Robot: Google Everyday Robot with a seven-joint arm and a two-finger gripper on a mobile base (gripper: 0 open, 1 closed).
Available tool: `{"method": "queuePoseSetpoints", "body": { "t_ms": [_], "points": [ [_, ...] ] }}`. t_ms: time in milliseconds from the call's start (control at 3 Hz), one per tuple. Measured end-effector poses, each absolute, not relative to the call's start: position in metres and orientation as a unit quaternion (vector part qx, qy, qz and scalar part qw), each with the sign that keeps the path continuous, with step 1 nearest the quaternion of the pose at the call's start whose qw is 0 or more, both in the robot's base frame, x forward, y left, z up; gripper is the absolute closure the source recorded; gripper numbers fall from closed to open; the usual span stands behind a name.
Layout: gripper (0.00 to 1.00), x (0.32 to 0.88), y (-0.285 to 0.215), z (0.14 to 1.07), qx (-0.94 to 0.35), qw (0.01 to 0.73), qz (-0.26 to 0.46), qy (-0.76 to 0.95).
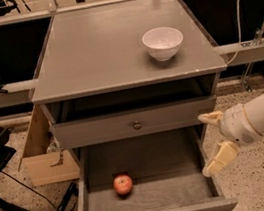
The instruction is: Pick apple from middle drawer and place on counter
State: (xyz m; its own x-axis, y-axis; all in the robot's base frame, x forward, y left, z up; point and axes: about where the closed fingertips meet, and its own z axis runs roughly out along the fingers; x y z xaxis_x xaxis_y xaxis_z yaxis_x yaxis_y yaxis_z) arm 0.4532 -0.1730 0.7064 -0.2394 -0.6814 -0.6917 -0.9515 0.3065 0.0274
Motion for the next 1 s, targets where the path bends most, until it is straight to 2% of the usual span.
{"method": "queuePoseSetpoints", "body": {
  "t_ms": [1000],
  "points": [
    [0.00, 0.506, -0.054, 0.556, -0.508, 0.431, 0.351, 0.658]
  ]
}}
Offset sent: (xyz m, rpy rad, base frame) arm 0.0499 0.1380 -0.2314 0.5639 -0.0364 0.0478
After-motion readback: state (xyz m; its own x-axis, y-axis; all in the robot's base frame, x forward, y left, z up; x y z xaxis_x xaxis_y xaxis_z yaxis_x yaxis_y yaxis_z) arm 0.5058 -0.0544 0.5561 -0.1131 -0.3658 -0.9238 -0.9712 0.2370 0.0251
